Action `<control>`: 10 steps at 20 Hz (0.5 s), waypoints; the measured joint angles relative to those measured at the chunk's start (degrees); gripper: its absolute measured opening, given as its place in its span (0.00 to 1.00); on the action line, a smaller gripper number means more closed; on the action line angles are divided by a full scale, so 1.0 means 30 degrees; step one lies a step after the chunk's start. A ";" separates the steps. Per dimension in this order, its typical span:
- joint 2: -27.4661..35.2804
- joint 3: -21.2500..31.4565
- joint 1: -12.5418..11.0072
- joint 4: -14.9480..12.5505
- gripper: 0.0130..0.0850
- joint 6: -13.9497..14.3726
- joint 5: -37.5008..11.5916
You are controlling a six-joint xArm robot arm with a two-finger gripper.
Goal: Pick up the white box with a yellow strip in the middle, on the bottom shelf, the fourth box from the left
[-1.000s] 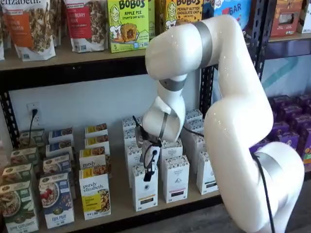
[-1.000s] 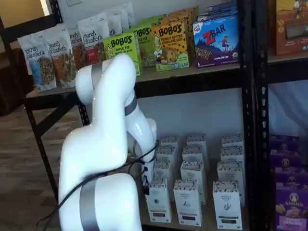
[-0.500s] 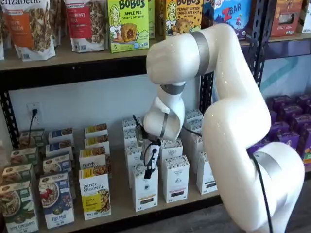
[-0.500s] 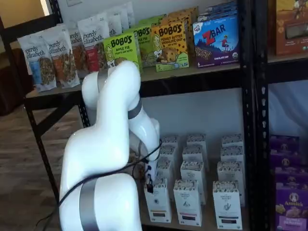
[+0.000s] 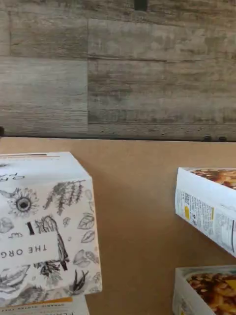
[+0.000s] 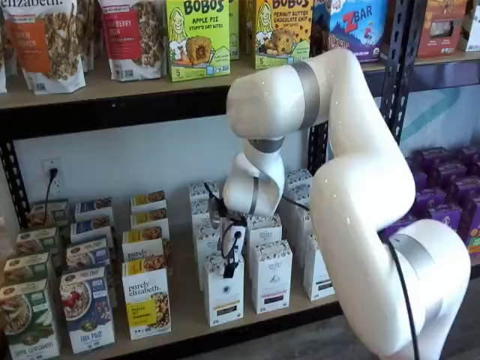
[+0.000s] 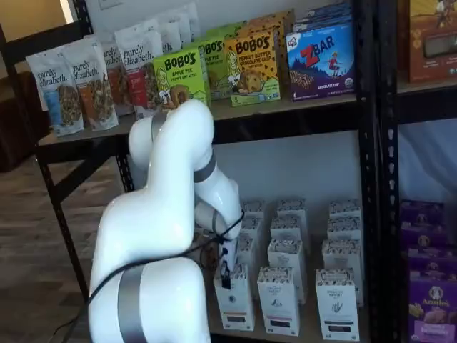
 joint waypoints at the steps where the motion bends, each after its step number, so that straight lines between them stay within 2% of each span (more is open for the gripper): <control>1: 0.0133 -0.0146 -0.0020 -0.0227 1.00 0.0188 0.0026; 8: 0.1080 -0.1177 -0.0152 -0.2056 1.00 0.1744 0.0408; 10: 0.1238 -0.1381 -0.0162 -0.2307 1.00 0.1968 0.0570</control>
